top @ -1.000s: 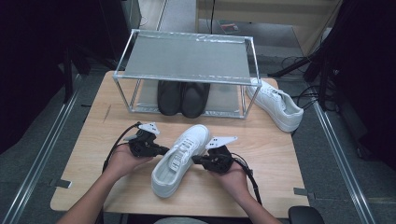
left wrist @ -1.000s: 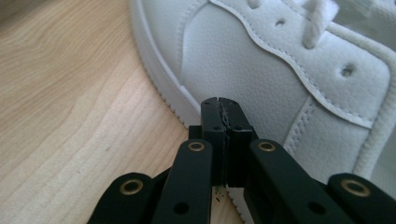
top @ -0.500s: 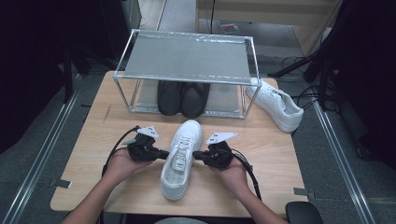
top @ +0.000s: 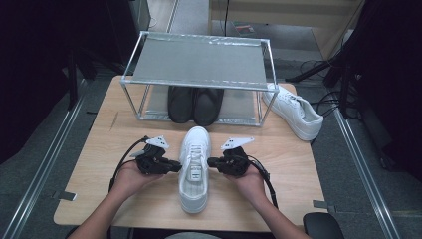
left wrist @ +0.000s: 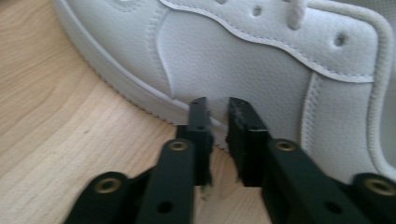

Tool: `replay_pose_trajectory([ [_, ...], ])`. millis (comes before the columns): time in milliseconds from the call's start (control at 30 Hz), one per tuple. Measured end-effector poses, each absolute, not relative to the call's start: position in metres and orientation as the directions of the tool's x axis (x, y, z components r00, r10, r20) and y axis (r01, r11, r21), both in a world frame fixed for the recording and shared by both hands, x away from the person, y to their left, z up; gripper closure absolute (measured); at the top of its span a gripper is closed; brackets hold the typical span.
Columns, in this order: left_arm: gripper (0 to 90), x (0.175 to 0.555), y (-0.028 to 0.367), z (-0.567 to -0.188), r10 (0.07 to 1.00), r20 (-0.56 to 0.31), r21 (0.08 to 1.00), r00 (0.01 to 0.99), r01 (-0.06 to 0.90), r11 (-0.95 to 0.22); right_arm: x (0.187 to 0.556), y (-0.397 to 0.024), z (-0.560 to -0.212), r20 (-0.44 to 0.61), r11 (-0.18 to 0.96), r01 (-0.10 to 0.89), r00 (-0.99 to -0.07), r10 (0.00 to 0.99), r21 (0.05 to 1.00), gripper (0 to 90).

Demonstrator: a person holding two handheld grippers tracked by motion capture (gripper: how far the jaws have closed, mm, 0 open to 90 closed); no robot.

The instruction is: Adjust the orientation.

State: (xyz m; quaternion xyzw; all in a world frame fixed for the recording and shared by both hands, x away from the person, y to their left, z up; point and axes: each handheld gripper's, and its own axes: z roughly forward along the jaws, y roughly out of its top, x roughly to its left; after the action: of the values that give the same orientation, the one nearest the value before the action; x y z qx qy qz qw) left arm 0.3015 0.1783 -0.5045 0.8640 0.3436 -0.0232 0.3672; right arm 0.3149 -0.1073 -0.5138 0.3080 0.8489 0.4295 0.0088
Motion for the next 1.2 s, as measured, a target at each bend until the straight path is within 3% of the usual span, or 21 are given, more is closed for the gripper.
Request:
replay_pose_trajectory([
  [133,66.3,0.304,0.186,-0.502,0.593,-0.308,0.631,0.744,0.626,-0.458,0.315,-0.113,-0.511,0.251,0.432,0.514,-0.809,0.532,0.741,75.1],
  [467,44.3,0.309,0.199,-0.508,0.649,-0.249,0.636,0.719,0.627,-0.450,0.321,-0.132,-0.503,0.267,0.399,0.522,-0.798,0.540,0.754,54.8],
  [1200,40.3,0.312,0.209,-0.513,0.672,-0.244,0.630,0.699,0.641,-0.438,0.330,-0.166,-0.490,0.253,0.338,0.516,-0.770,0.585,0.787,51.2],
])
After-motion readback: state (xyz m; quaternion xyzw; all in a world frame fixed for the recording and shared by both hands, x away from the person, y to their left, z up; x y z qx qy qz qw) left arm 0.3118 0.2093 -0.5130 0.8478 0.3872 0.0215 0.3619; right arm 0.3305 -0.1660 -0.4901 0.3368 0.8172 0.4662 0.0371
